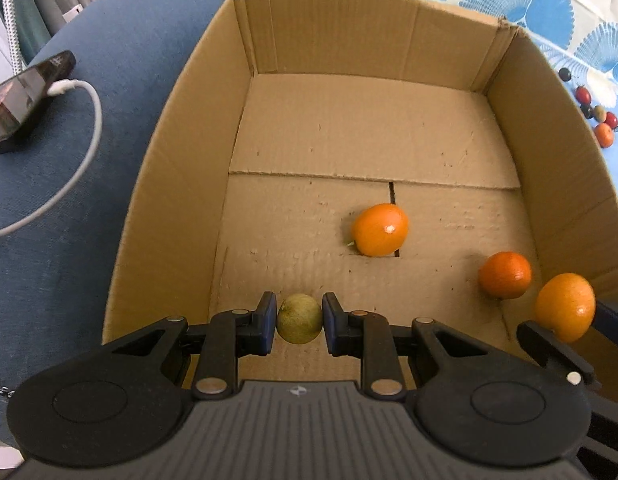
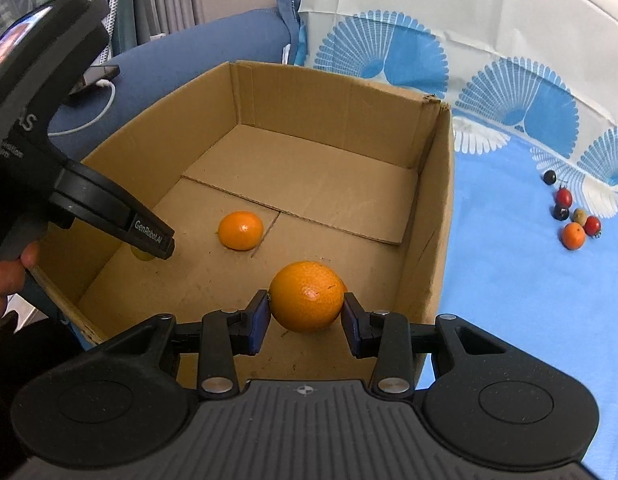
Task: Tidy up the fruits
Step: 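Carry both fruits over the box and open both tools to release them, then move both tools back toward the remaining fruit cluster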
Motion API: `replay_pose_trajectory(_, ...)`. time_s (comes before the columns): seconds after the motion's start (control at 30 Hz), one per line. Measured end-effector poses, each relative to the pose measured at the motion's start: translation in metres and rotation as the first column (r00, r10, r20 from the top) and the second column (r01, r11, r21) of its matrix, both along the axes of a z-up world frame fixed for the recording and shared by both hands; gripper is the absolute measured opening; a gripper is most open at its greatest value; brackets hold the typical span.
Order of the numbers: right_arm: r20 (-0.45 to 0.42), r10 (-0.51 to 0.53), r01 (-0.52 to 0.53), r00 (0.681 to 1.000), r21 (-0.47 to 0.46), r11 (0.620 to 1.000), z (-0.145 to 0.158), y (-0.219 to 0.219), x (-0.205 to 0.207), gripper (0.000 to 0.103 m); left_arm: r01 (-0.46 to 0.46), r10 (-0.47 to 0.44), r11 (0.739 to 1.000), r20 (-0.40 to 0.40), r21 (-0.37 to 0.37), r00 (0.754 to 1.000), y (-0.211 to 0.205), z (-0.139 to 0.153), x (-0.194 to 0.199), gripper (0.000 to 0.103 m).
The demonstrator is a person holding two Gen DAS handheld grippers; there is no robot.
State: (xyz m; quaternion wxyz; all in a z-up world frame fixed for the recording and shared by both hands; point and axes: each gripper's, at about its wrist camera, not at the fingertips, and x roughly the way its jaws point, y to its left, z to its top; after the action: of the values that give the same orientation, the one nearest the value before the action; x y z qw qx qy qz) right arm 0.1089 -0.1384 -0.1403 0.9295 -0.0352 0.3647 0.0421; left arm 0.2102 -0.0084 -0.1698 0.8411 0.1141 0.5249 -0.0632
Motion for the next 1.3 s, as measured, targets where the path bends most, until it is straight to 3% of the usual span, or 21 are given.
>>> replay_pose_trajectory(0.27,0.014,0.029,-0.029,0.999,-0.025,0.999,-0.003,0.003,0.002,0.041,0.022,-0.022,1.0,-0.008,0.007,1.0,-0.002,-0.008,0.003,0.028)
replay_pose_trajectory(0.3,0.015,0.037,-0.037,0.999,-0.033,0.999,-0.003,0.003,0.002,0.041,0.039,-0.039,0.999,0.0,0.002,0.999,-0.003,-0.007,0.002,0.036)
replay_pose_trajectory(0.33,0.018,0.055,-0.054,0.998,-0.04,0.998,-0.003,0.003,0.002,0.049,0.055,-0.055,0.998,0.011,0.0,0.998,-0.004,-0.005,0.001,0.047)
replay_pose_trajectory(0.37,0.023,0.072,-0.071,0.997,-0.046,0.996,-0.003,0.004,0.002,0.062,0.073,-0.073,0.997,0.03,0.003,0.997,-0.005,-0.001,-0.002,0.08)
replay_pose_trajectory(0.4,0.027,0.088,-0.087,0.996,-0.05,0.995,-0.002,0.004,0.001,0.069,0.088,-0.089,0.996,0.053,0.006,0.995,-0.006,0.003,-0.006,0.098)
replay_pose_trajectory(0.43,0.03,0.102,-0.1,0.994,-0.047,0.994,0.001,0.004,0.0,0.076,0.112,-0.112,0.994,0.073,-0.002,0.991,-0.007,0.008,-0.011,0.103)
replay_pose_trajectory(0.47,0.029,0.111,-0.11,0.993,-0.046,0.993,0.004,0.004,-0.002,0.084,0.123,-0.123,0.992,0.1,0.008,0.987,-0.008,0.013,-0.017,0.103)
replay_pose_trajectory(0.57,0.034,0.117,-0.115,0.993,-0.035,0.993,0.019,0.002,-0.011,0.088,0.153,-0.156,0.988,0.13,0.037,0.979,-0.009,0.024,-0.032,0.103)
replay_pose_trajectory(0.8,0.097,0.012,-0.016,0.995,0.04,0.999,0.052,-0.003,-0.067,0.09,0.026,-0.02,0.999,0.154,-0.038,0.988,0.009,0.059,-0.077,0.103)
replay_pose_trajectory(0.97,0.159,-0.043,0.033,0.986,0.066,0.997,0.073,-0.001,-0.111,0.092,-0.042,0.049,0.998,0.229,-0.036,0.972,0.019,0.088,-0.12,0.103)
replay_pose_trajectory(1.3,0.258,-0.07,0.055,0.964,0.065,0.996,0.1,0.008,-0.167,0.094,0.008,0.009,0.999,0.298,-0.053,0.955,0.021,0.114,-0.18,0.103)
